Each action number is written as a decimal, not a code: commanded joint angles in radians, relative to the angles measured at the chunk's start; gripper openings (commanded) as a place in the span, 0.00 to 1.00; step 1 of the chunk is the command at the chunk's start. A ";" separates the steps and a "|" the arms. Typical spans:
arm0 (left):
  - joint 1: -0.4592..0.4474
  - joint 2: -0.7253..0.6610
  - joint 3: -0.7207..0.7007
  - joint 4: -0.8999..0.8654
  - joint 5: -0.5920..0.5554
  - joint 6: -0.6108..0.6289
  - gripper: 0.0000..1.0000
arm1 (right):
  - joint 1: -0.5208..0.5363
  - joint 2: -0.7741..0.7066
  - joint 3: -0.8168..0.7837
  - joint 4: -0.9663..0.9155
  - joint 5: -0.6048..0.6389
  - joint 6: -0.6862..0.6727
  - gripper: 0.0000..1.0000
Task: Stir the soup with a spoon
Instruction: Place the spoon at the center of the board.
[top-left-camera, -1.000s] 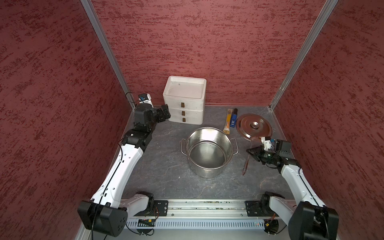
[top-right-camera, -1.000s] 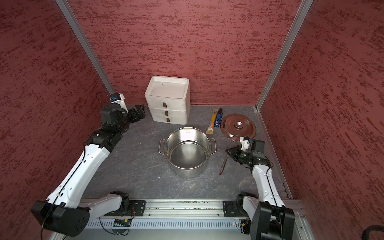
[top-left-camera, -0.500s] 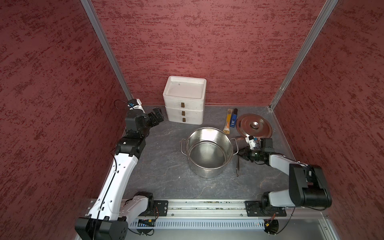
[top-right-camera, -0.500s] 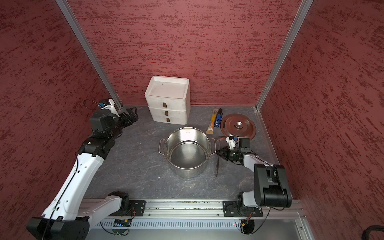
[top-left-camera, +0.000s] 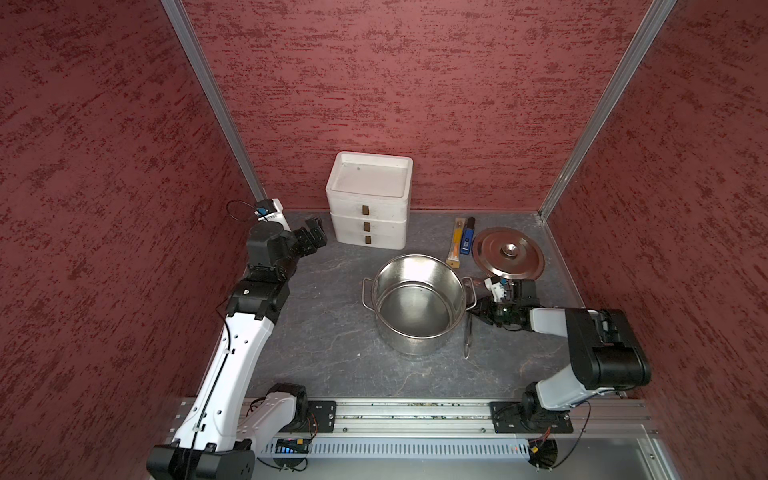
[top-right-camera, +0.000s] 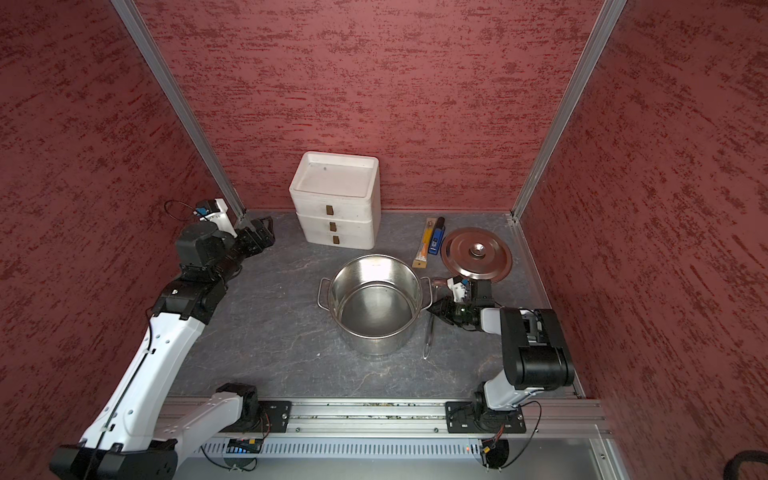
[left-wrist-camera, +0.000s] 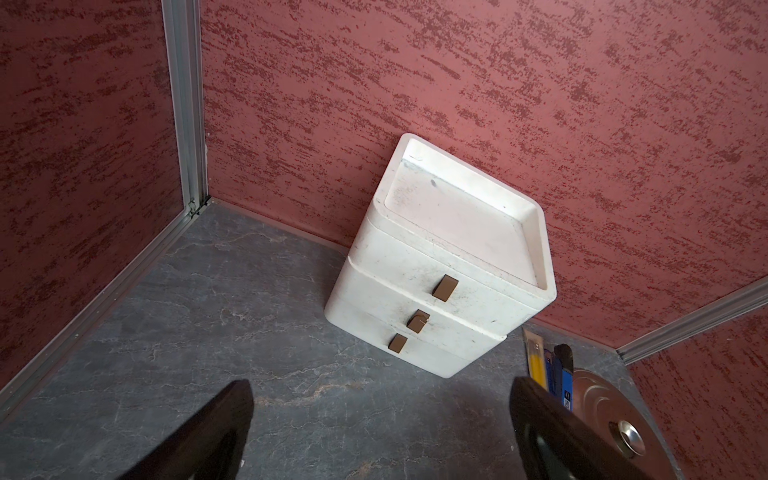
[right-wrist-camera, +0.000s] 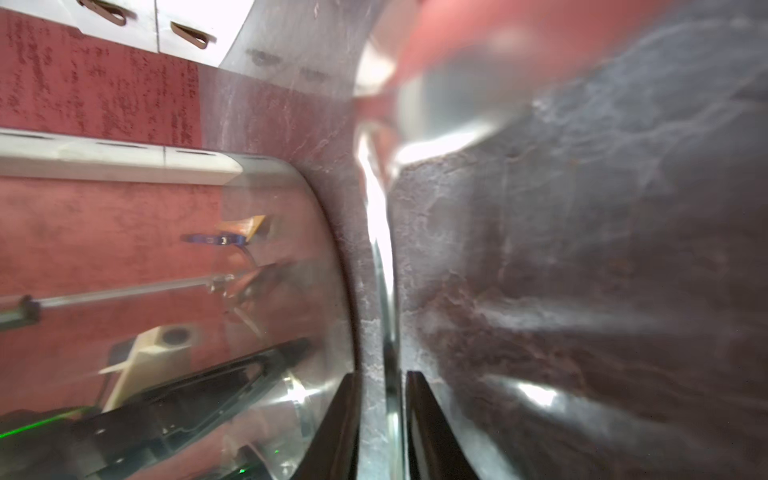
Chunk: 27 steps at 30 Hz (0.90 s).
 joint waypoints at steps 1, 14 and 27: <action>0.009 -0.009 -0.033 0.000 -0.015 0.038 1.00 | 0.006 -0.029 -0.006 -0.031 0.081 -0.002 0.30; 0.077 -0.003 -0.297 0.155 -0.015 0.244 1.00 | 0.005 -0.454 0.071 -0.474 0.480 0.008 0.70; 0.207 0.191 -0.656 0.822 0.228 0.379 1.00 | 0.004 -0.642 0.029 0.087 0.820 -0.415 0.98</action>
